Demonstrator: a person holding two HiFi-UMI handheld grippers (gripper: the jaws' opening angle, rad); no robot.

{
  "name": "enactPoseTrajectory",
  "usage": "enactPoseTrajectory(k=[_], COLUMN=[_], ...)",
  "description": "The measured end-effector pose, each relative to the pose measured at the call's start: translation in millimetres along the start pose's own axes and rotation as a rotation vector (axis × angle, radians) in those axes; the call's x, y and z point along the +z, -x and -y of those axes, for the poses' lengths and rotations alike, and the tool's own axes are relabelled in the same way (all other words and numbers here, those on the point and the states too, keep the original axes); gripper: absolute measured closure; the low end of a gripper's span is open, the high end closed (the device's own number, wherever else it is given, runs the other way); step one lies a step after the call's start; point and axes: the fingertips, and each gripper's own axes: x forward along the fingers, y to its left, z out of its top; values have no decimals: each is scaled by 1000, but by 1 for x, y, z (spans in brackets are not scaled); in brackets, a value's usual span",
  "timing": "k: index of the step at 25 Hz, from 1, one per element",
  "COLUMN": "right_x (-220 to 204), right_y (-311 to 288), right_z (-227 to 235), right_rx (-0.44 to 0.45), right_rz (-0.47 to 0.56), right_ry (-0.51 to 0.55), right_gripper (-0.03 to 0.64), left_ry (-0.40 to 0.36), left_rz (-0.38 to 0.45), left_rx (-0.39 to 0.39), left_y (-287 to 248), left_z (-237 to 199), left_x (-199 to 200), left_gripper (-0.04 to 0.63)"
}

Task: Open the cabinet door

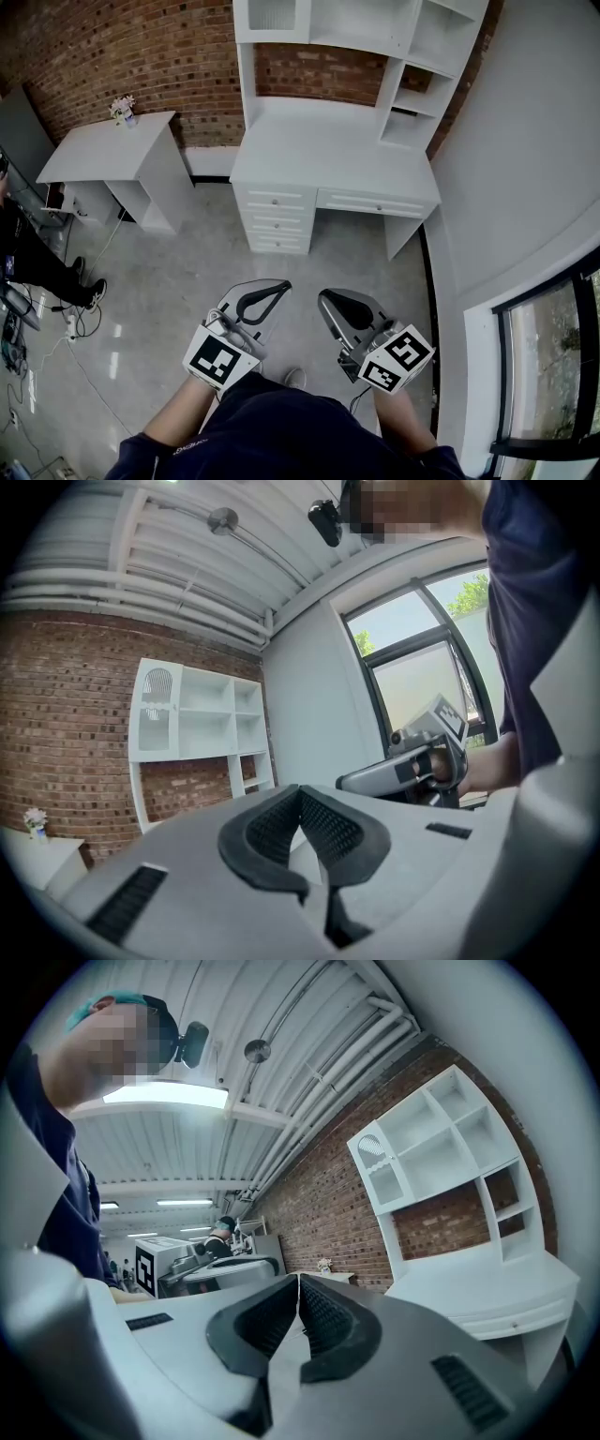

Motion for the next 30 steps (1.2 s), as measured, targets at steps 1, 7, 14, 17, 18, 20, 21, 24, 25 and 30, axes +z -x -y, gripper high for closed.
enactPoseTrajectory(k=[1,7,14,17,18,20,21,24,25,30], right_x=[0,5,9,10,11,11,10,9,9,6], right_y=[1,3,2,-2,-5,-11,-14,-28,-34,-68], right_z=[0,5,18,25,27,32,35,43,46,63], right_rx=[3,7,-6,-12,-13,-14,-15,-14,-12,-6], right_rz=[0,9,10,8,7,2,-1,-8,-9,-22], right_ry=[2,9,7,5,5,2,0,-8,-10,-20], right_gripper=[589,589,589,589,589,589,589,591,591,590], left_ry=[-1,-6,7,18,21,25,28,39,40,45], left_rz=[2,16,27,27,26,26,26,21,19,12], left_rx=[3,16,19,18,18,18,18,18,18,19], left_y=[0,-5,-17,-22,-23,-27,-29,-35,-37,-46], left_z=[0,-2,-9,-16,-19,-26,-30,-44,-50,-84], left_x=[1,6,6,2,1,-1,-3,-11,-13,-25], left_gripper=[588,589,589,588,588,588,588,588,588,588])
